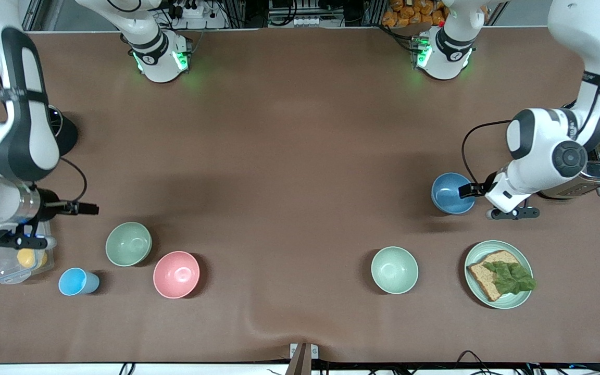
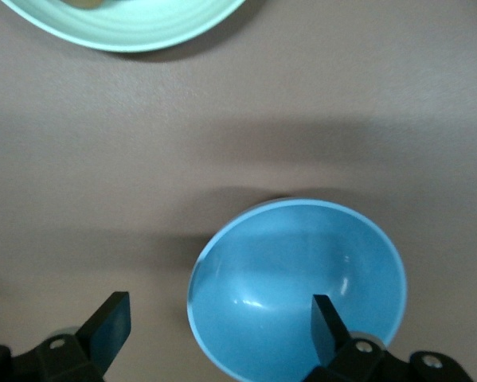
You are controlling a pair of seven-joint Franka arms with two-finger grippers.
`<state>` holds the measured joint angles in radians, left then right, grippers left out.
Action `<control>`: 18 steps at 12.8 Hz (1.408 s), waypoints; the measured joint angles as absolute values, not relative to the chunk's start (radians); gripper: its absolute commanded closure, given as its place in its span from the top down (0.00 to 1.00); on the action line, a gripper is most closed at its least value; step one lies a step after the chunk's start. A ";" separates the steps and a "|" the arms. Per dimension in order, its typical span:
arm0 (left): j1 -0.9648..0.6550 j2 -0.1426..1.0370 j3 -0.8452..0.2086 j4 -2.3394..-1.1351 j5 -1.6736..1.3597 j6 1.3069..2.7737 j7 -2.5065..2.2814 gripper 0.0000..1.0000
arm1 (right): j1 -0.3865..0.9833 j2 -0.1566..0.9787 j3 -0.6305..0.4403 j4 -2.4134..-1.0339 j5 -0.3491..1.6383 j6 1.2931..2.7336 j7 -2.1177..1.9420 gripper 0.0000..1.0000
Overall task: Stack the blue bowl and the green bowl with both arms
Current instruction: 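Grasp the blue bowl rim with the left gripper while the right grasps green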
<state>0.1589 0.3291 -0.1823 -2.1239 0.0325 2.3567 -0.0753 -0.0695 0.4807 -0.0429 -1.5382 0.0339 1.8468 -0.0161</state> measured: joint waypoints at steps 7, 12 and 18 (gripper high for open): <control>0.198 0.372 -0.182 -2.166 0.115 2.430 -0.074 0.48 | -0.135 0.615 -0.043 -1.537 0.034 2.091 -0.016 1.00; 0.197 0.378 -0.185 -2.166 0.115 2.432 -0.074 0.00 | -0.146 0.656 -0.034 -1.536 0.087 2.154 -0.015 1.00; 0.192 0.366 -0.209 -2.125 0.115 2.435 -0.074 0.00 | -0.108 0.785 -0.018 -1.536 0.241 2.277 -0.014 1.00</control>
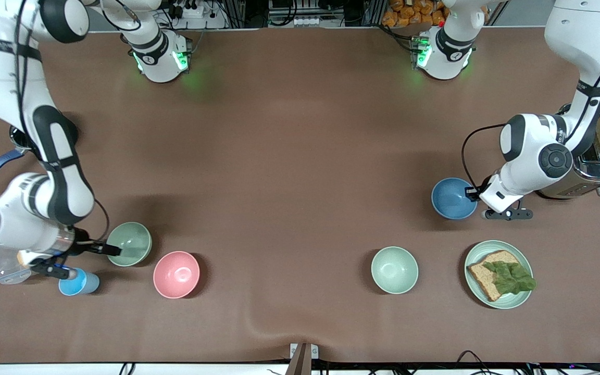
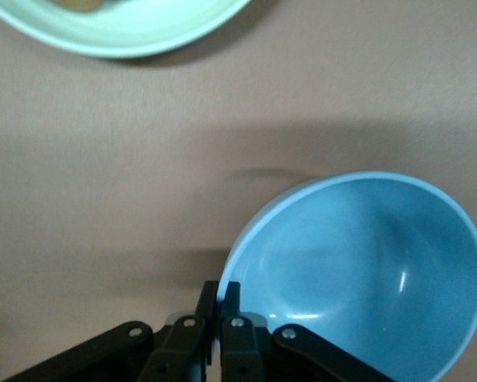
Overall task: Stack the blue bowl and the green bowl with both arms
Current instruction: 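Grasp the blue bowl rim with the left gripper while the right grasps green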
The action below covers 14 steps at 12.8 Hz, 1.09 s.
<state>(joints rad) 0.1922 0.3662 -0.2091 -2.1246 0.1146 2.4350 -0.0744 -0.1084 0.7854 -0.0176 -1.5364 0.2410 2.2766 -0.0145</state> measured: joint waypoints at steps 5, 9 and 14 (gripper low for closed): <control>0.192 0.326 -0.264 -2.005 0.115 2.310 -0.074 0.00 | -0.101 0.798 -0.021 -1.538 0.256 2.271 -0.019 0.00; 0.192 0.293 -0.299 -1.831 0.115 2.075 -0.074 0.00 | -0.109 0.779 -0.020 -1.531 0.260 2.227 -0.030 0.00; 0.192 0.292 -0.340 -1.791 0.110 2.033 -0.085 0.00 | -0.099 0.738 -0.016 -1.528 0.261 2.178 -0.030 0.00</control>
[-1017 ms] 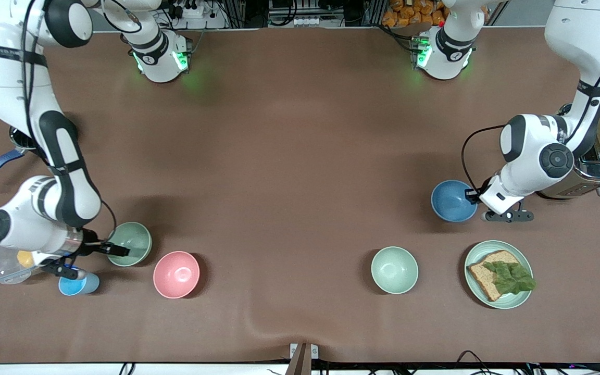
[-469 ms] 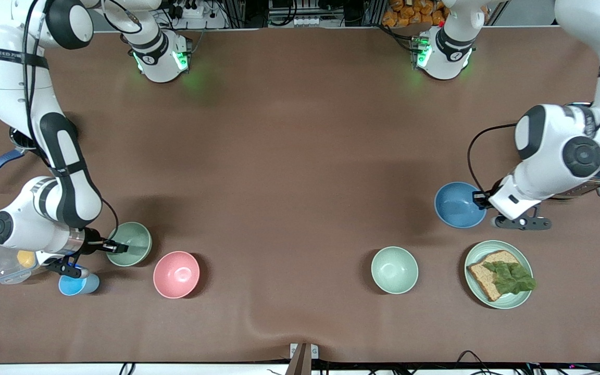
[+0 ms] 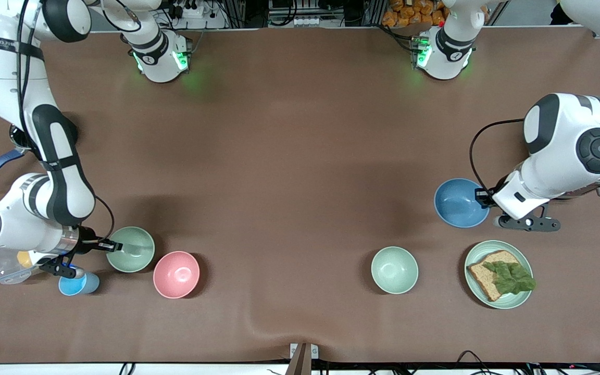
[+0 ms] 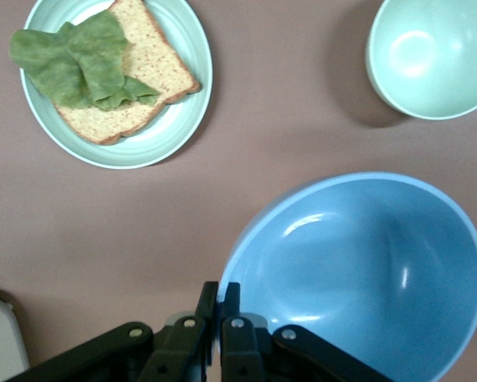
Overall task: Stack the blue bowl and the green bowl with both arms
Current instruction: 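Grasp the blue bowl rim with the left gripper while the right grasps green, then lower the green bowl with the right gripper while the left gripper lifts blue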
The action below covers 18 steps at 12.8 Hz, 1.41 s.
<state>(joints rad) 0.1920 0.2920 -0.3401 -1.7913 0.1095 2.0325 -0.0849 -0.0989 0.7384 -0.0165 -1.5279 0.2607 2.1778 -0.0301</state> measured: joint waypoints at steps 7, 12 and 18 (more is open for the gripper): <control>0.189 0.292 -0.392 -1.770 0.104 2.023 -0.146 0.00 | 0.122 0.582 -0.005 -1.520 0.265 1.988 0.238 0.00; 0.188 0.293 -0.409 -1.771 0.100 1.993 -0.188 0.00 | 0.451 0.609 -0.002 -1.544 0.270 2.266 0.595 0.00; 0.180 0.305 -0.439 -1.776 0.100 1.988 -0.237 0.00 | 0.691 0.781 -0.003 -1.556 0.270 2.677 0.793 0.00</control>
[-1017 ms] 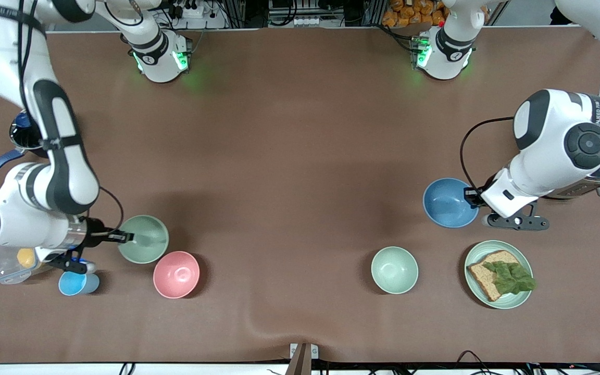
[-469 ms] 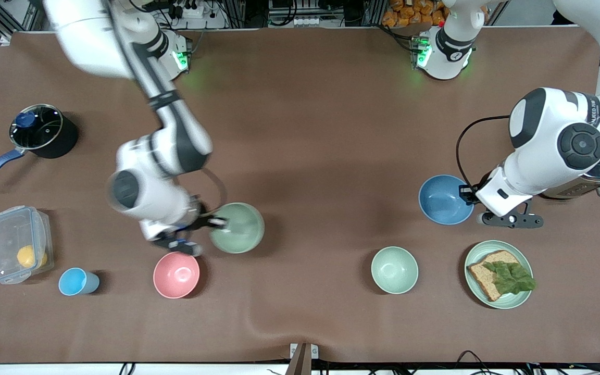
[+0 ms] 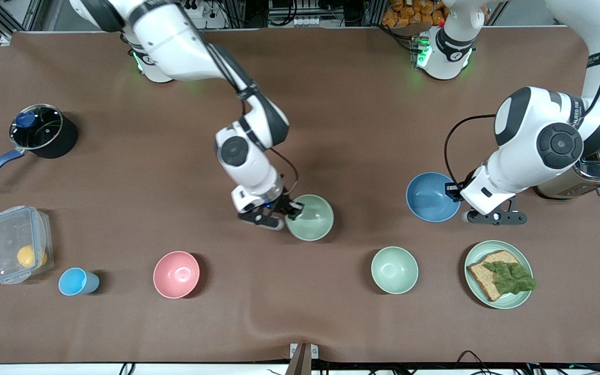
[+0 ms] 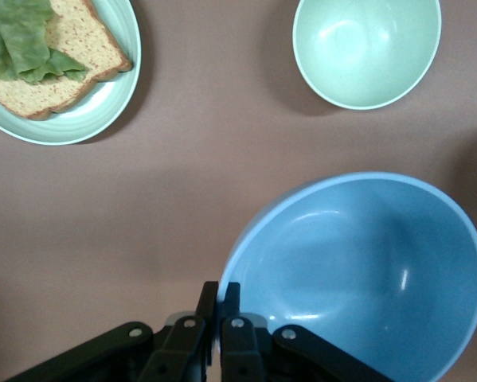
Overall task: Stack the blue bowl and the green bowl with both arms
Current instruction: 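Lower the green bowl with the right gripper while the left gripper lifts blue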
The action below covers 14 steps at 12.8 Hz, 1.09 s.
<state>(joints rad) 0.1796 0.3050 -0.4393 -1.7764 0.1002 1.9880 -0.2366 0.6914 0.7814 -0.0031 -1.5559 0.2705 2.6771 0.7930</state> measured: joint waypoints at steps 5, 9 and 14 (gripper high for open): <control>0.162 0.316 -0.445 -1.776 0.100 1.986 -0.286 0.00 | 0.737 0.827 -0.005 -1.555 0.271 2.720 0.913 1.00; 0.149 0.316 -0.459 -1.770 0.100 1.986 -0.318 0.00 | 0.736 0.787 -0.019 -1.541 0.271 2.569 0.968 1.00; 0.139 0.316 -0.462 -1.752 0.100 1.986 -0.319 0.00 | 0.623 0.634 -0.030 -1.530 0.273 2.344 1.167 1.00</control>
<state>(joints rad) 0.1389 0.3164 -0.4624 -1.7516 0.1001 1.9859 -0.3186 0.6226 0.6336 -0.0301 -1.5303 0.2734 2.3441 1.1671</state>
